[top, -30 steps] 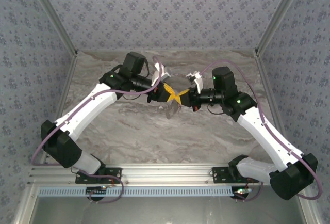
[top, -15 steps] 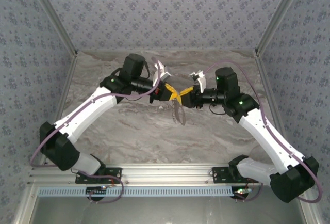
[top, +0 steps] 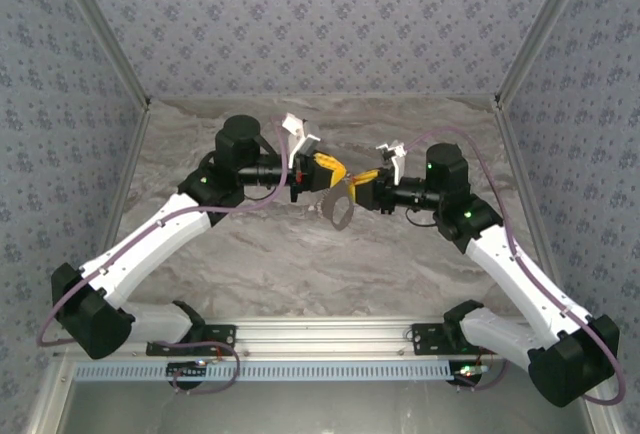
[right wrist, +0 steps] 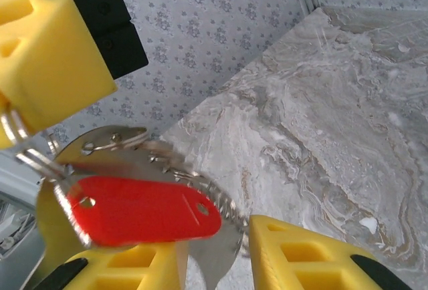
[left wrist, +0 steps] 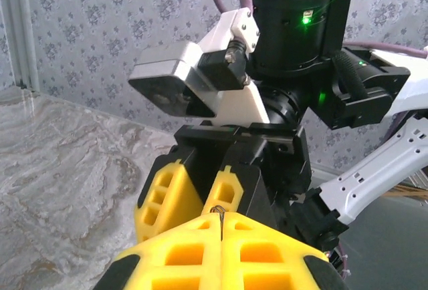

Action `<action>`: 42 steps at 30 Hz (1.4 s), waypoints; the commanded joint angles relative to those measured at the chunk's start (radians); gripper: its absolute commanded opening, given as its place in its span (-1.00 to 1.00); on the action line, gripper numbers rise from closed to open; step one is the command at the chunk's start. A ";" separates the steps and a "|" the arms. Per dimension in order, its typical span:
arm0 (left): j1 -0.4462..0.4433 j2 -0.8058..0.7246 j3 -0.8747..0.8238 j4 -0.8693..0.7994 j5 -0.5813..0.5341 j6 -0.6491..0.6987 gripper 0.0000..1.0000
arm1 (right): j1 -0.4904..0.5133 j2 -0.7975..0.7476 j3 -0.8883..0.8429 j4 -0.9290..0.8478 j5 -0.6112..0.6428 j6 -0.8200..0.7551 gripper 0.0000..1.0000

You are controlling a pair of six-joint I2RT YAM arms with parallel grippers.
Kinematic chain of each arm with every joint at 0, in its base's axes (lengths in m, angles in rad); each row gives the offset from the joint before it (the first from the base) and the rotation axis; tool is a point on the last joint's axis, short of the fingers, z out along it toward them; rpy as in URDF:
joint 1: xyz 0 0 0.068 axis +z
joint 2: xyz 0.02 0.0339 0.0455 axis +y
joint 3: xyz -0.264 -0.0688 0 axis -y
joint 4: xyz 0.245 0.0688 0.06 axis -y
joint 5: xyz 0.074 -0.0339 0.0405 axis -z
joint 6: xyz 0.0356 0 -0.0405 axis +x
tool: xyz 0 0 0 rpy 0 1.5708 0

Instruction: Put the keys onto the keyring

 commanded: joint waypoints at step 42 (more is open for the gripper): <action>-0.037 -0.058 -0.127 0.279 -0.136 -0.125 -1.00 | 0.145 -0.035 -0.037 -0.022 0.041 0.013 -0.45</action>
